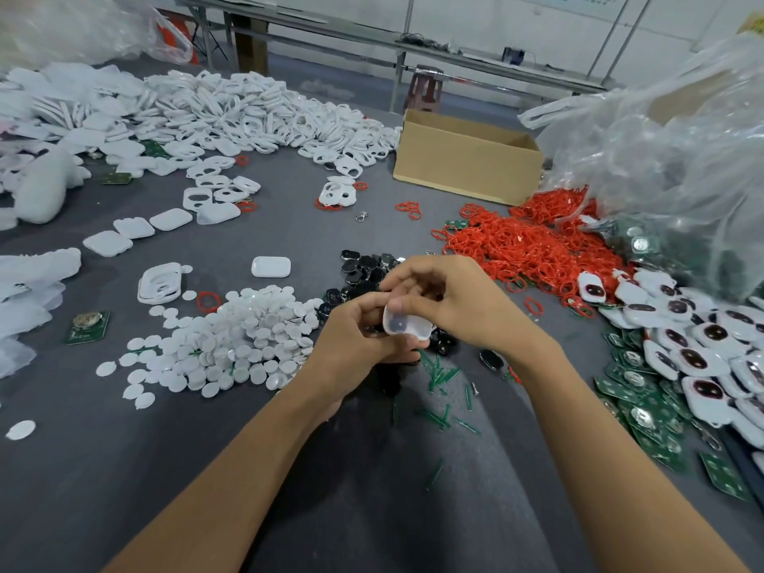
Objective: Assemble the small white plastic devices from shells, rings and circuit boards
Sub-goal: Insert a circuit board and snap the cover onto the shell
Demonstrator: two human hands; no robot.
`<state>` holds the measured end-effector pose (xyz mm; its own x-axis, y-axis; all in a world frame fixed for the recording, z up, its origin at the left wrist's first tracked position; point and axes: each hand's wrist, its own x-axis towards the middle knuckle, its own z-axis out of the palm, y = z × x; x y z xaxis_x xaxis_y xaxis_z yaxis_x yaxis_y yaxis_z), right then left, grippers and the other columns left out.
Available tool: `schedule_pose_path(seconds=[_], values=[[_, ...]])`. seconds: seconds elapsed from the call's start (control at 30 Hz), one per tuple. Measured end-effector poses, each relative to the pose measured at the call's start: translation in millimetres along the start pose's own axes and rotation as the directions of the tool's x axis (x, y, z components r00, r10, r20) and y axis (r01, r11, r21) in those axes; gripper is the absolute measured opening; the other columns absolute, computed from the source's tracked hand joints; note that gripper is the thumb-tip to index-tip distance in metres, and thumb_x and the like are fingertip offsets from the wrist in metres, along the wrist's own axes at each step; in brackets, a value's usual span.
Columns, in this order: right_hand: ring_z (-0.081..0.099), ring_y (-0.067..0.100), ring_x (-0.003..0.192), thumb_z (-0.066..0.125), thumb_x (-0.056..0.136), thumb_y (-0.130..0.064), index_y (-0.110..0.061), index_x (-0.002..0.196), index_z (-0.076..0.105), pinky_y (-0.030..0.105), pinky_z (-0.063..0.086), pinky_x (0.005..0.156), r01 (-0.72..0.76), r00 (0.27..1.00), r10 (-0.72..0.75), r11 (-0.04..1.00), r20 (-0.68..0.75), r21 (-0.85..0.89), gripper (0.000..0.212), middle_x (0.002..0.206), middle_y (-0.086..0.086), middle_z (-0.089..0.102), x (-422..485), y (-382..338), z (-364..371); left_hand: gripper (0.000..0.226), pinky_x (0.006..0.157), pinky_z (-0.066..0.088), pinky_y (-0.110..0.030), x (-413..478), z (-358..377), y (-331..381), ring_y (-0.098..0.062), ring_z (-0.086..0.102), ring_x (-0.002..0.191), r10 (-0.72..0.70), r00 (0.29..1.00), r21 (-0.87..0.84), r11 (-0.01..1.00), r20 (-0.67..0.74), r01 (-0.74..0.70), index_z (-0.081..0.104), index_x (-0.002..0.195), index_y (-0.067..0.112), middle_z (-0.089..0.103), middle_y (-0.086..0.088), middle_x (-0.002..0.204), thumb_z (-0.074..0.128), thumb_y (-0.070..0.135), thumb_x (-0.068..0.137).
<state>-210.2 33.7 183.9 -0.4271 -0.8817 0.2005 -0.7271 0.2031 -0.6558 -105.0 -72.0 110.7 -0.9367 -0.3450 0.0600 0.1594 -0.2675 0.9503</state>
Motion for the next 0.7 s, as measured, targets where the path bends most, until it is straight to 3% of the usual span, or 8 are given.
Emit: schedule_pose_path(seconds=[0.1, 0.17, 0.27, 0.37, 0.53, 0.63, 0.7], values=[[0.064, 0.019, 0.079, 0.066, 0.087, -0.002, -0.009, 0.106, 0.066, 0.028, 0.053, 0.076, -0.022, 0.998, 0.026, 0.997, -0.059, 0.075, 0.021, 0.090, 0.004, 0.070, -7.4, 3.8, 0.8, 0.040, 0.075, 0.061, -0.034, 0.6, 0.2, 0.5, -0.033, 0.072, 0.092, 0.006, 1.000, -0.027, 1.000, -0.022, -0.007, 0.065, 0.112, 0.007, 0.073, -0.016, 0.101, 0.075, -0.006, 0.076], [0.064, 0.013, 0.075, 0.064, 0.085, 0.005, -0.009, 0.105, 0.066, 0.028, 0.054, 0.075, -0.027, 0.994, 0.035, 0.997, -0.100, 0.075, 0.024, 0.090, 0.003, 0.069, -11.1, 5.5, 1.8, 0.041, 0.073, 0.061, -0.034, 0.9, 0.1, 0.1, -0.034, 0.072, 0.091, 0.005, 0.999, -0.043, 0.999, -0.036, -0.006, 0.065, 0.113, 0.006, 0.073, -0.018, 0.103, 0.074, -0.009, 0.076], [0.064, 0.000, 0.076, 0.061, 0.081, 0.011, -0.008, 0.096, 0.068, 0.018, 0.052, 0.072, -0.007, 0.982, 0.001, 1.000, -0.187, -0.030, 0.026, 0.082, -0.002, 0.069, -12.5, 6.5, 5.9, 0.040, 0.072, 0.061, -0.033, 1.0, 0.0, -1.2, -0.036, 0.072, 0.090, 0.013, 0.999, -0.041, 0.999, -0.051, -0.015, 0.065, 0.112, 0.006, 0.073, -0.018, 0.102, 0.073, -0.011, 0.077], [0.064, 0.001, 0.079, 0.063, 0.078, 0.008, -0.013, 0.090, 0.070, 0.006, 0.043, 0.069, 0.006, 0.972, -0.042, 0.987, -0.229, -0.158, 0.025, 0.076, -0.011, 0.067, -10.5, 7.0, 9.5, 0.040, 0.072, 0.061, -0.034, 1.1, -0.3, -2.0, -0.035, 0.073, 0.088, 0.018, 0.998, -0.037, 0.999, -0.062, -0.021, 0.065, 0.111, 0.007, 0.073, -0.016, 0.101, 0.072, -0.012, 0.076], [0.059, 0.002, 0.078, 0.064, 0.076, 0.003, -0.016, 0.087, 0.072, 0.003, 0.038, 0.067, 0.026, 0.961, -0.089, 0.971, -0.262, -0.238, 0.024, 0.075, -0.011, 0.068, -11.0, 10.2, 16.6, 0.040, 0.071, 0.061, -0.032, 2.5, -1.3, -3.0, -0.026, 0.074, 0.081, 0.017, 0.997, -0.045, 0.999, -0.069, -0.020, 0.064, 0.111, 0.005, 0.074, -0.011, 0.096, 0.072, -0.013, 0.076], [0.056, 0.003, 0.069, 0.064, 0.075, 0.003, -0.017, 0.090, 0.071, 0.010, 0.042, 0.065, 0.028, 0.963, -0.097, 0.964, -0.250, -0.265, 0.026, 0.075, -0.010, 0.065, -12.2, 12.2, 20.2, 0.040, 0.069, 0.061, -0.030, 2.6, -1.3, -3.1, -0.021, 0.073, 0.079, 0.022, 0.997, -0.044, 0.999, -0.080, -0.026, 0.065, 0.112, 0.004, 0.074, -0.008, 0.093, 0.072, -0.013, 0.077], [0.056, 0.008, 0.069, 0.063, 0.074, 0.003, -0.017, 0.091, 0.070, 0.026, 0.047, 0.068, 0.031, 0.966, -0.105, 0.955, -0.238, -0.295, 0.027, 0.080, -0.005, 0.066, -12.1, 13.3, 20.4, 0.040, 0.068, 0.060, -0.029, 2.8, -1.2, -3.2, -0.020, 0.073, 0.079, 0.018, 0.996, -0.042, 0.999, -0.087, -0.022, 0.064, 0.113, 0.005, 0.074, -0.007, 0.092, 0.072, -0.012, 0.077]])
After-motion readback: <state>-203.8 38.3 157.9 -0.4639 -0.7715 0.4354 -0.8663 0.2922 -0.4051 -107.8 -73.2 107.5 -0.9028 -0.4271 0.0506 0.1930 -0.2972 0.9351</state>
